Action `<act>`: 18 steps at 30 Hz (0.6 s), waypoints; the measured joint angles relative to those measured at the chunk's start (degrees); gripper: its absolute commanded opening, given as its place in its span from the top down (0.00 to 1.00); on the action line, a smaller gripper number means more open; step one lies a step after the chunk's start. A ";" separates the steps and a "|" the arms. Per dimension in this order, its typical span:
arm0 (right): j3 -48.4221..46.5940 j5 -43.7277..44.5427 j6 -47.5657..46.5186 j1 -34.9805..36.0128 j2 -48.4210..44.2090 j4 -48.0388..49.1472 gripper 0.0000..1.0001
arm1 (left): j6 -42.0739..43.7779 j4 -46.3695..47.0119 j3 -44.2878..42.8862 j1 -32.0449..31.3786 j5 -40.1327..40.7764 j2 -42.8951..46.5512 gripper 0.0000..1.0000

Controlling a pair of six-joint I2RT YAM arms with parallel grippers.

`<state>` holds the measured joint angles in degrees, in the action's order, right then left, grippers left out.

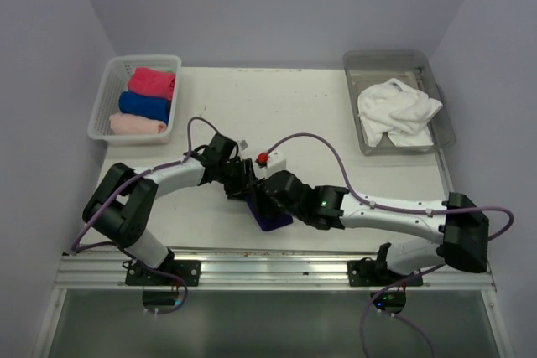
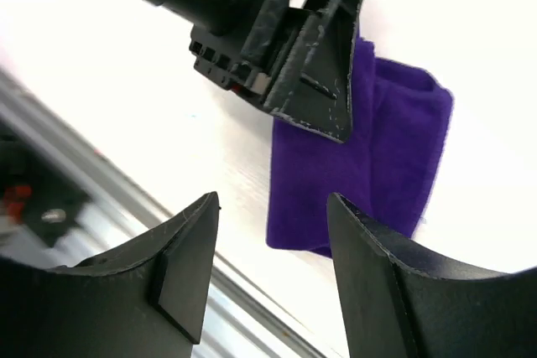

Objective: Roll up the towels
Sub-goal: Roll the towel

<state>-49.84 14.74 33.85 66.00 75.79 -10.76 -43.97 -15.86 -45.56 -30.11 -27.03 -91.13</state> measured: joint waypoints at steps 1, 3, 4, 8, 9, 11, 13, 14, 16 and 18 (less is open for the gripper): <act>-2.47 4.02 -1.29 2.45 1.44 -2.23 0.42 | -0.02 -0.11 0.00 0.00 0.09 0.00 0.49; -7.02 10.88 -3.65 7.04 5.60 -6.05 0.42 | -0.02 -0.28 -0.04 0.00 0.20 0.00 0.49; -8.79 13.68 -4.74 8.92 8.00 -7.34 0.42 | -0.02 -0.44 -0.09 0.00 0.24 0.00 0.49; -13.40 21.27 -7.39 14.32 18.01 -11.47 0.40 | -0.04 -1.03 -0.31 -0.02 0.35 0.00 0.48; -13.81 22.32 -7.67 14.97 20.22 -12.24 0.39 | -0.02 -1.11 -0.31 -0.02 0.39 0.00 0.48; -14.01 23.98 -7.93 15.34 23.87 -13.53 0.41 | -0.04 -1.33 -0.31 -0.04 0.44 0.00 0.47; -14.29 25.68 -7.96 15.23 26.49 -14.75 0.56 | -0.09 -1.57 -0.33 -0.04 0.44 0.00 0.45; -14.60 26.58 -7.80 15.21 27.36 -15.28 0.63 | -0.07 -1.68 -0.35 -0.04 0.46 0.00 0.44; -14.93 27.85 -7.39 15.21 27.78 -15.96 0.85 | -0.07 -1.99 -0.50 -0.04 0.61 0.02 0.41; -14.97 28.44 -6.54 15.13 27.65 -16.26 0.95 | -0.04 -2.25 -0.76 -0.04 0.61 0.15 0.36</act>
<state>-64.82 43.18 27.31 81.12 103.44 -27.03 -44.01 -18.11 -46.33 -30.15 -26.41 -90.98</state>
